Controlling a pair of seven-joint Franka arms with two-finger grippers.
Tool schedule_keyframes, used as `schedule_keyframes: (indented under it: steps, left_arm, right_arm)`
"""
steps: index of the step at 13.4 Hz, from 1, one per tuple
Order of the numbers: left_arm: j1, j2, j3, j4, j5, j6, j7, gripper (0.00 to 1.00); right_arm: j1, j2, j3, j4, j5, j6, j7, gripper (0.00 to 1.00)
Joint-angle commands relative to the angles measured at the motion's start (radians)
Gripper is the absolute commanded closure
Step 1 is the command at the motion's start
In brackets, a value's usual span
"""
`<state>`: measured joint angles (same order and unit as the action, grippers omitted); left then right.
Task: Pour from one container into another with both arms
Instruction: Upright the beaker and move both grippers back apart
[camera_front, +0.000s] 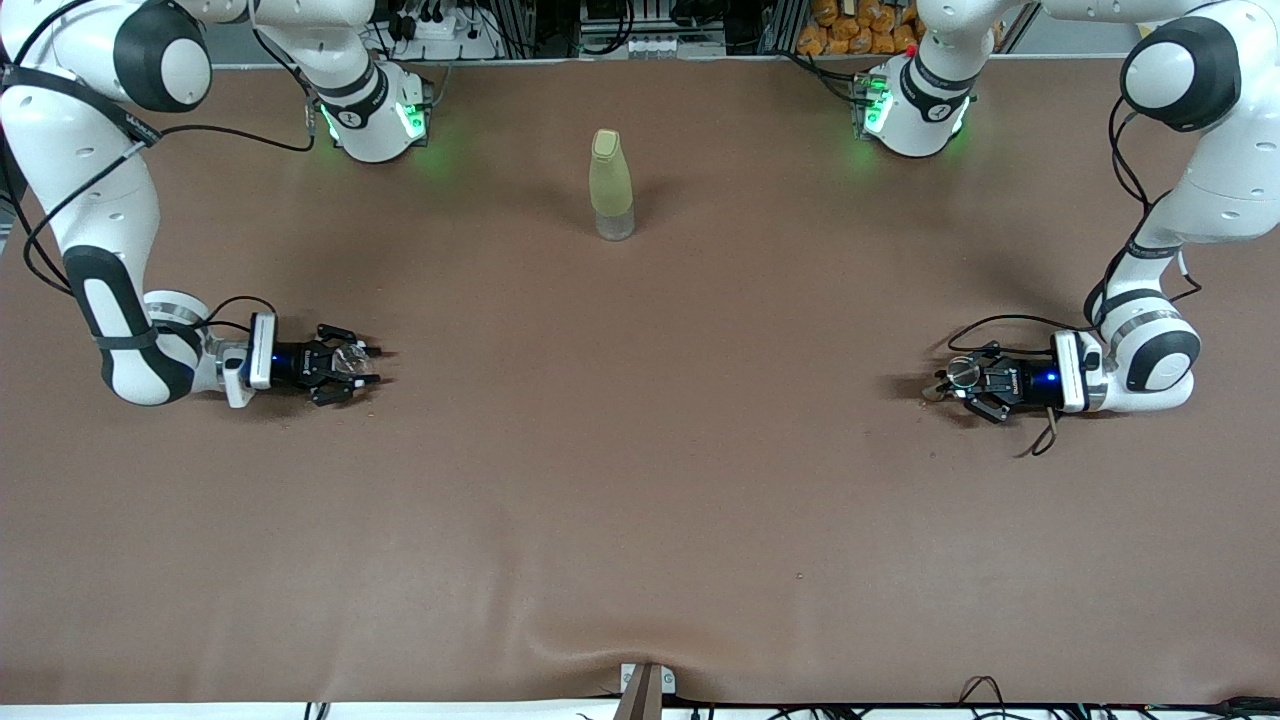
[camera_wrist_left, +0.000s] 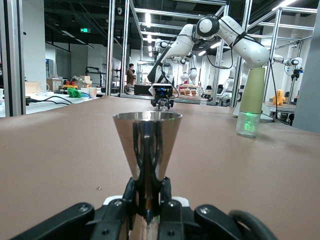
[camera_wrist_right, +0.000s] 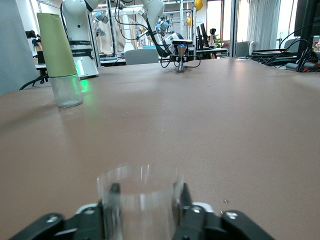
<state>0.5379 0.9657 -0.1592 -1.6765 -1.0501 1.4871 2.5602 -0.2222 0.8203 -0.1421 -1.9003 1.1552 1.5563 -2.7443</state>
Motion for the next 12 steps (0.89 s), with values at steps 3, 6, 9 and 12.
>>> schedule_keyframes:
  steps: [3, 6, 9, 12]
  left_arm:
    - [-0.009, 0.007, 0.001, 0.014, -0.019, 0.01, 0.005, 1.0]
    - [-0.009, 0.007, 0.001, 0.018, -0.019, 0.01, 0.002, 1.0]
    - [-0.009, 0.011, 0.001, 0.02, -0.019, 0.01, 0.005, 1.0]
    - [-0.009, 0.013, 0.001, 0.02, -0.021, 0.01, 0.003, 1.0]
  right_arm:
    - [0.0, 0.008, -0.005, 0.0, 0.006, -0.008, -0.081, 0.3]
    - [0.004, -0.003, -0.026, -0.002, 0.001, 0.011, -0.078, 0.23]
    - [0.029, -0.039, -0.086, -0.005, -0.027, 0.039, -0.032, 0.1]
    - [0.06, -0.104, -0.154, -0.003, -0.125, 0.047, 0.13, 0.07]
